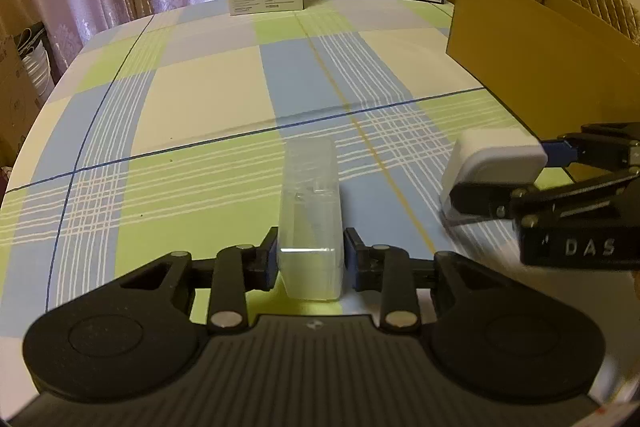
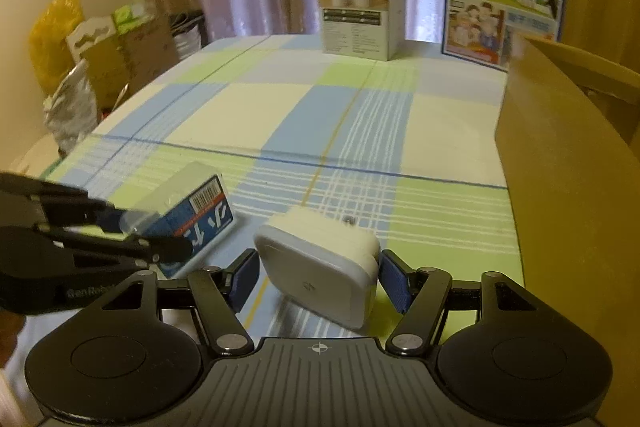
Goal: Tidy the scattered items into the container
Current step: 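Lift the clear case and night light with both tools toward the cardboard box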
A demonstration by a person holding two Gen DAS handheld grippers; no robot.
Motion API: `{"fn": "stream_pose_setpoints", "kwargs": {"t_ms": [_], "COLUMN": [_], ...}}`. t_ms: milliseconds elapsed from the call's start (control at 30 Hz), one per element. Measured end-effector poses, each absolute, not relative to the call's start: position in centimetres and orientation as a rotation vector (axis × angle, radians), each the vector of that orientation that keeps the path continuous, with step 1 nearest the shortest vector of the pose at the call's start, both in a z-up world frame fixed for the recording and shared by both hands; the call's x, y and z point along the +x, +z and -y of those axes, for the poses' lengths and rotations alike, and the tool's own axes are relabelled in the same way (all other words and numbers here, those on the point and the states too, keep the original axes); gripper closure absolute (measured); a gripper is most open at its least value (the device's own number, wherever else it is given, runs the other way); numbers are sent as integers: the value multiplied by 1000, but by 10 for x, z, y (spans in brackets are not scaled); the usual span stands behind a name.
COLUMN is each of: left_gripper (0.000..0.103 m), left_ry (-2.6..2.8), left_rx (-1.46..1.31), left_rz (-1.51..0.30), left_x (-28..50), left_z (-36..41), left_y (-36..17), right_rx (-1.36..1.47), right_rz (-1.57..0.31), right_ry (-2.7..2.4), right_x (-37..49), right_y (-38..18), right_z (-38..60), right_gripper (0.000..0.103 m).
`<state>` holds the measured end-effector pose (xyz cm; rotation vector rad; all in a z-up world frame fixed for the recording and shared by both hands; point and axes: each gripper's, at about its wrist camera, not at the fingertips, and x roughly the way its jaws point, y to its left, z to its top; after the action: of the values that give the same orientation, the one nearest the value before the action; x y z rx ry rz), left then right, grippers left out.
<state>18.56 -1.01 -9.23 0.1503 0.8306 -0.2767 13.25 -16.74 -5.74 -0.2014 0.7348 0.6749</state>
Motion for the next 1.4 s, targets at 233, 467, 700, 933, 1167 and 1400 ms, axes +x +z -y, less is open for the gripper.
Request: {"fn": "stream_pose_setpoints", "kwargs": {"t_ms": [233, 467, 700, 933, 1167, 1400], "left_gripper": [58, 49, 47, 47, 49, 49], "left_ry": [-273, -263, -249, -250, -272, -293], "left_rx": [148, 127, 79, 81, 85, 114], "left_rz": [-822, -805, -803, -805, -806, -811], "left_x": [190, 191, 193, 195, 197, 196], "left_z": [8, 6, -3, -6, -2, 4], "left_y": [-93, -88, -86, -87, -87, -88], "right_rx": [-128, -75, -48, -116, -195, -256], "right_rz": [-769, -800, -791, -793, -818, -805], "right_ry": [581, 535, 517, 538, 669, 626], "right_x": [136, 145, 151, 159, 154, 151], "right_y": [-58, -60, -62, -67, -63, -58], "right_z": [178, 176, 165, 151, 154, 170], "right_gripper": [18, 16, 15, 30, 38, 37]}}
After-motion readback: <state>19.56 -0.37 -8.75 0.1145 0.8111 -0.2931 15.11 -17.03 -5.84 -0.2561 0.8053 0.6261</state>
